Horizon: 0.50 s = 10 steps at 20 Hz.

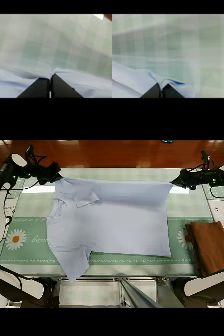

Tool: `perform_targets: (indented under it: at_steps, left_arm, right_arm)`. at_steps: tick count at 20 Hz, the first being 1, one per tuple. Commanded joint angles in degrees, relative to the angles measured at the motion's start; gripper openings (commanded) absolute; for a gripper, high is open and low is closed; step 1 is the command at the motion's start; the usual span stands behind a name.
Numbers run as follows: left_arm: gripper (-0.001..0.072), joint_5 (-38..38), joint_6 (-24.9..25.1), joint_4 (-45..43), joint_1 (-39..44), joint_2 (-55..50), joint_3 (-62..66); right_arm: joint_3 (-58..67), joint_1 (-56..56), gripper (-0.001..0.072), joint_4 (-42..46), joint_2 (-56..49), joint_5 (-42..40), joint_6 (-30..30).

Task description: Fold the shirts.

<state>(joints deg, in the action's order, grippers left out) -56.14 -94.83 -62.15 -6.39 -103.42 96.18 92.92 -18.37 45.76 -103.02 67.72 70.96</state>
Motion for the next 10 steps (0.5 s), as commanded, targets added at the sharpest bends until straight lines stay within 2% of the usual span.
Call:
perform_targets:
  at_steps: [1, 5, 10]
  left_arm:
    - [0.0020, -12.46, 2.93, 0.68, -2.69, -0.50, 1.07]
    - [0.0020, -26.56, 10.03, 0.66, -4.35, -0.42, 0.28]
    - [0.0020, -30.10, 11.69, 0.44, -3.96, -0.42, -6.91]
  right_arm:
    - [0.90, -0.15, 0.0024, 4.15, 0.68, 8.31, 1.44]
    - [-3.85, -0.17, 0.0023, 12.02, 4.46, 13.25, 3.82]
    - [-13.90, 0.09, 0.0023, 13.25, 5.62, 12.07, 3.26]
